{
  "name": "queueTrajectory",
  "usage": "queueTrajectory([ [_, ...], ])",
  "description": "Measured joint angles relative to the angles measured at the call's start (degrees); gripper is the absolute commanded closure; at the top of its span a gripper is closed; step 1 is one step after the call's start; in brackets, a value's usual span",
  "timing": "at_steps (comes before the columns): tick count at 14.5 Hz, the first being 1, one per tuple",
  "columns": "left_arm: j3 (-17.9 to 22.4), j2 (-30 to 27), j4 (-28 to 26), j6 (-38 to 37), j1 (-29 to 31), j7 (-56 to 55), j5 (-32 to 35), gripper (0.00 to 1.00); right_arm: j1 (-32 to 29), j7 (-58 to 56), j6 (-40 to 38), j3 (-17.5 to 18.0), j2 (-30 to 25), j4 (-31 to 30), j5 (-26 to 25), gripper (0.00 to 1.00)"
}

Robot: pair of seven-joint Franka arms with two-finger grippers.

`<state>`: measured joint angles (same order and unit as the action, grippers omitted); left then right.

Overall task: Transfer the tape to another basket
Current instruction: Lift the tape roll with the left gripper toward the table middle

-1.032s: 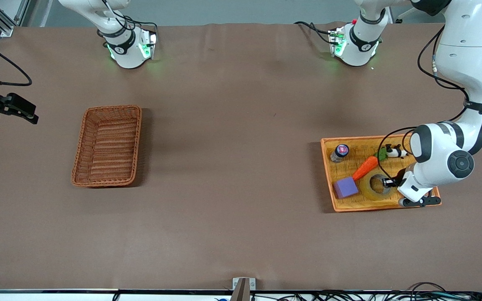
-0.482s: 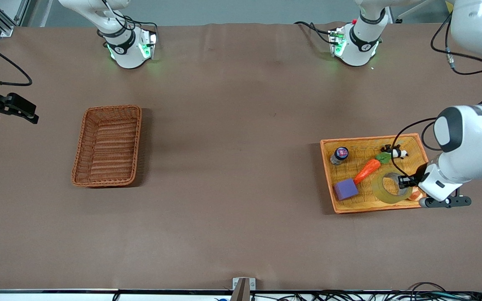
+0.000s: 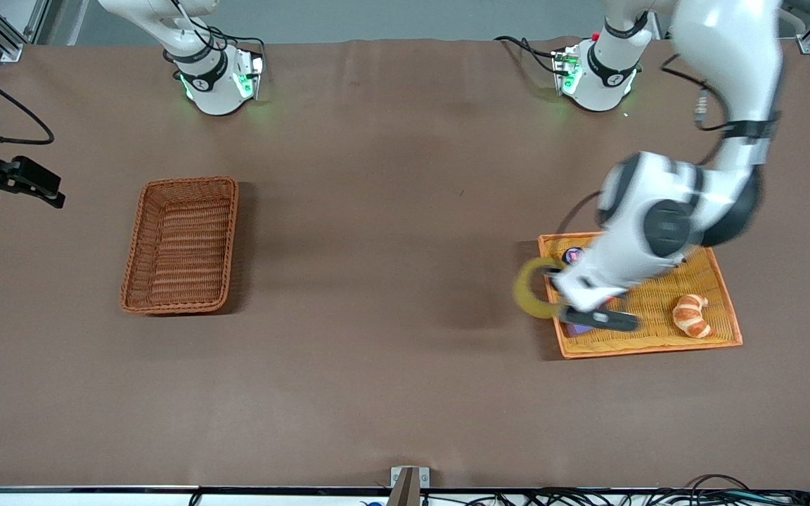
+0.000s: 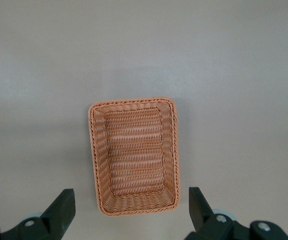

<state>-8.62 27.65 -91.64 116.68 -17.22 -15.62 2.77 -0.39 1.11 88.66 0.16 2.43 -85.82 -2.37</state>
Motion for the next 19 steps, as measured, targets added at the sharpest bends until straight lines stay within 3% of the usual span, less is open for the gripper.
queueTrajectory([
  [4,0.0,8.5,6.5,0.1,-13.2,-14.0,0.1,0.99,0.0,0.0,0.0,0.0,0.0,0.0,0.0,0.0],
  [7,0.0,14.8,12.9,0.3,-19.2,-17.4,0.1,0.98,0.0,0.0,-0.1,0.0,0.0,0.0,0.0,0.0],
  [10,-0.1,20.1,20.1,1.1,-20.9,-16.7,0.1,0.95,0.0,0.0,-0.2,0.0,0.0,-0.1,0.0,0.0],
  [12,-0.3,23.0,22.7,5.5,-21.8,-15.8,-0.1,0.94,-0.1,0.0,-0.2,-0.1,0.0,-0.1,0.0,0.0],
  [15,-2.1,25.7,24.1,10.1,-22.6,-15.4,-0.1,0.93,-0.1,0.0,-0.1,-0.1,0.0,-0.1,0.0,0.0],
  [19,-3.5,26.6,24.3,12.1,-22.7,-14.1,-0.2,0.83,-0.2,0.0,0.0,-0.2,0.0,-0.1,0.0,0.0],
])
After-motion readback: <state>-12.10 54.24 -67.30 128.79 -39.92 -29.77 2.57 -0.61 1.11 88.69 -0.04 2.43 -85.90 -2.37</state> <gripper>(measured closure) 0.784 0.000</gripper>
